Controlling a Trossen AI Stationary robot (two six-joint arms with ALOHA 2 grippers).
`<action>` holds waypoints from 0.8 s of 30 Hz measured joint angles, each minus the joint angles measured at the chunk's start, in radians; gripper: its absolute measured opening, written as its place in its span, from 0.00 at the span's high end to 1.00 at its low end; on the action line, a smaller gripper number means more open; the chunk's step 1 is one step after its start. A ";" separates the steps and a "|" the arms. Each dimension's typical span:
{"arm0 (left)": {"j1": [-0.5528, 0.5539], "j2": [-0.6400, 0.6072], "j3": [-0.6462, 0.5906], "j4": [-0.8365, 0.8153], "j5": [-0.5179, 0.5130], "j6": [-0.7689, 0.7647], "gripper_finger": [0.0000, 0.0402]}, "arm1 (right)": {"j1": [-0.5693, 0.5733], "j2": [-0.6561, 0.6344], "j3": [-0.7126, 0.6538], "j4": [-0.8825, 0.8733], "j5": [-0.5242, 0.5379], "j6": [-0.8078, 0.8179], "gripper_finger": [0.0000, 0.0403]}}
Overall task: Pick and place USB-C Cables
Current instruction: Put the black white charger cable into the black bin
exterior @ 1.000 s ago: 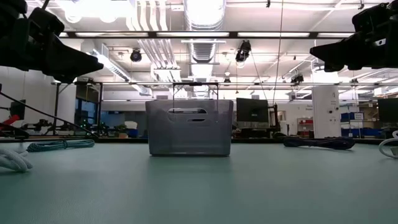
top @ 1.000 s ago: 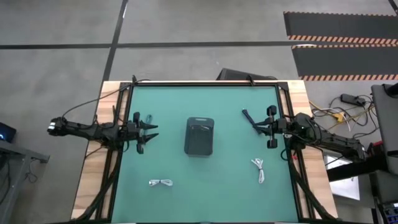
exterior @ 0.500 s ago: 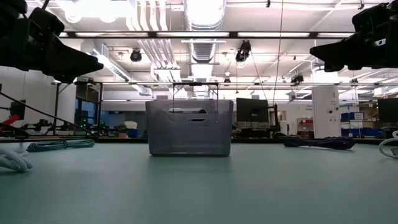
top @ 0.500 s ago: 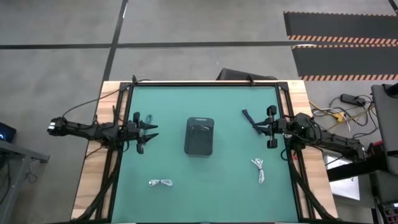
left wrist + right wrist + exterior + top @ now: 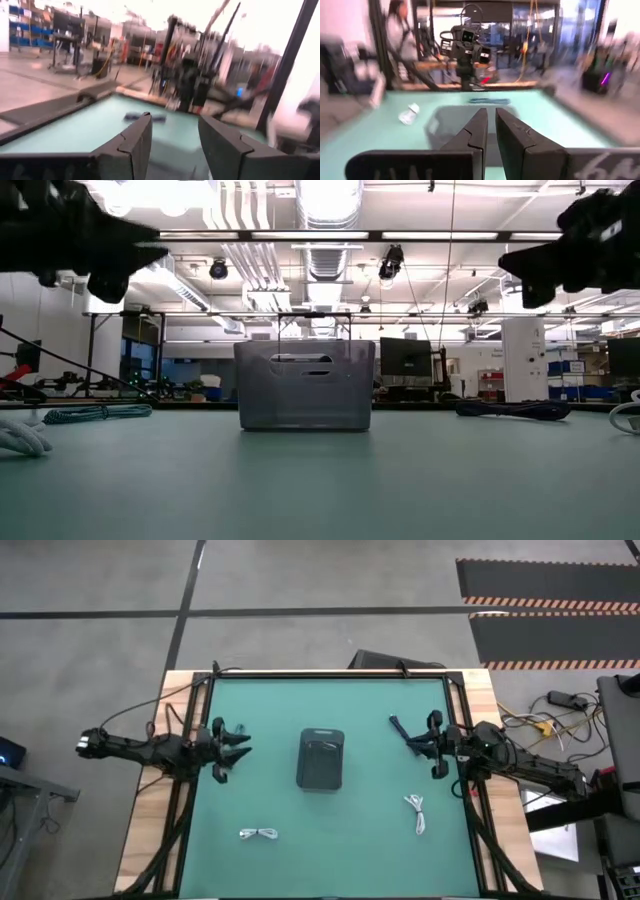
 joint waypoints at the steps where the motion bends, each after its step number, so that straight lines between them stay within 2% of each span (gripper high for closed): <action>1: 0.000 -0.001 0.000 0.024 -0.002 0.000 0.64 | 0.000 0.000 0.000 0.000 0.000 0.083 0.93; 4: 0.000 -0.002 0.000 0.070 -0.003 -0.002 0.64 | 0.000 0.000 0.000 0.000 0.000 0.261 0.93; 6: 0.000 0.000 0.000 0.110 -0.004 -0.012 0.64 | 0.000 0.000 0.000 0.000 0.000 0.292 0.93; 10: 0.000 0.011 0.000 0.139 -0.005 -0.284 0.64 | 0.000 0.000 0.000 0.001 0.000 0.267 0.93; 12: 0.000 0.015 0.000 0.146 -0.005 -0.360 0.64 | 0.000 0.000 0.000 0.001 0.000 0.267 0.93; 24: 0.000 0.096 0.000 0.176 -0.007 -0.370 0.64 | 0.000 0.000 0.012 0.000 0.000 0.282 0.93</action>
